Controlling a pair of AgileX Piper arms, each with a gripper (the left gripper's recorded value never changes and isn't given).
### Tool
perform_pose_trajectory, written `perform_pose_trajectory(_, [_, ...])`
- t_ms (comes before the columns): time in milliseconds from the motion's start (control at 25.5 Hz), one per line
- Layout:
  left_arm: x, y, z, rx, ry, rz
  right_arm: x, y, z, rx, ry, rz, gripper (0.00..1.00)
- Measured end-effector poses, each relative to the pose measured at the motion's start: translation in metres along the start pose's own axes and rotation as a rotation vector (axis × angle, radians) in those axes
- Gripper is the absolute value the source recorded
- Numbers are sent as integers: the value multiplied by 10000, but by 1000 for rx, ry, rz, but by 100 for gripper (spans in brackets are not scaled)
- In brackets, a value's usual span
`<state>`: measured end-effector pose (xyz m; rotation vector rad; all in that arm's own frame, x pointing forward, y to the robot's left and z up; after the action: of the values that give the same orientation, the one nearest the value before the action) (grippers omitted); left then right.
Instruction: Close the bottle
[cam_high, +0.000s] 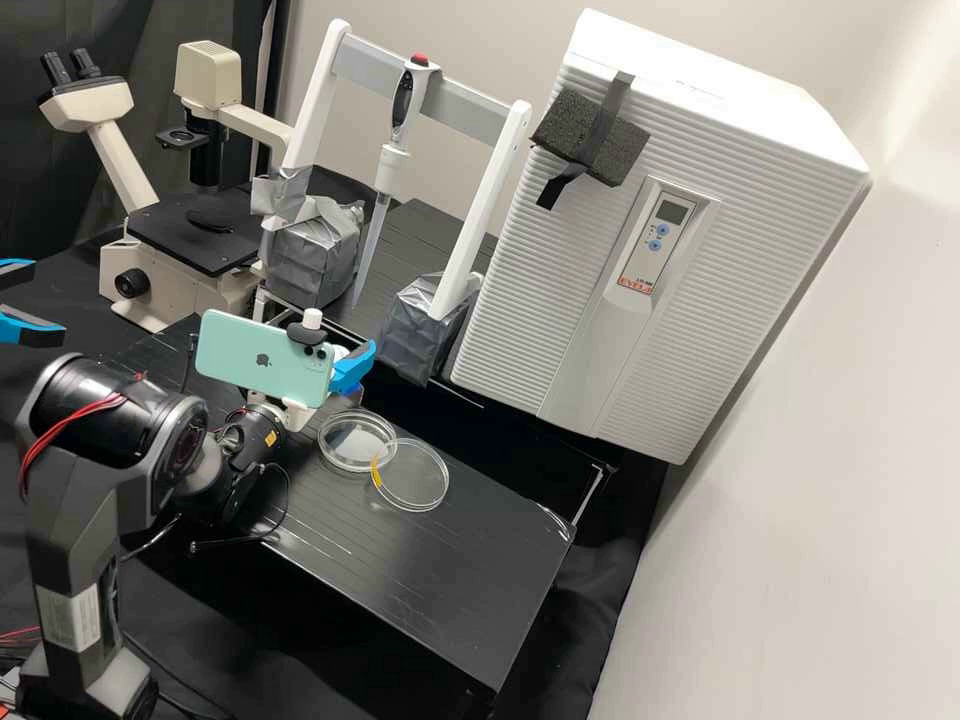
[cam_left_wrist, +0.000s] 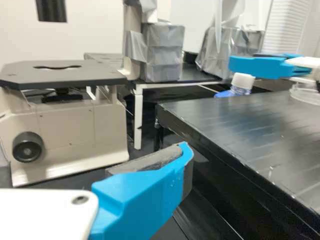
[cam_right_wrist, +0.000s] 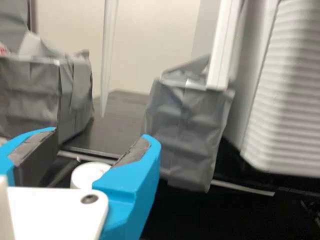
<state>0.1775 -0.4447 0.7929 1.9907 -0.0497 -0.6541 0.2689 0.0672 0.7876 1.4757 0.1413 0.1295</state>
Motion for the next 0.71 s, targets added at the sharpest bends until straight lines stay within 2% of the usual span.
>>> perform_pose_trajectory(78, [-21,24,-6,-14,31,35,-68,67,-47,1,28,37,100])
perform_pose_trajectory(196, [-33,32,-26,-8,63,57,-190,149,-114,2,62,69,100])
perform_pose_trajectory(353, [-29,38,-27,42,81,72,-331,146,-206,8,101,60,100])
perform_pose_trajectory(392, [-28,39,-27,52,82,73,-384,145,-241,12,117,57,100])
perform_pose_trajectory(431, [-28,39,-27,52,82,73,-419,139,-262,9,124,55,100])
perform_pose_trajectory(588, [-28,39,-27,52,82,73,-528,121,-322,-14,130,61,100])
perform_pose_trajectory(666, [-28,39,-27,52,82,73,-594,126,-336,-10,117,76,100])
perform_pose_trajectory(705, [-28,39,-27,52,82,73,-633,141,-334,3,110,86,100])
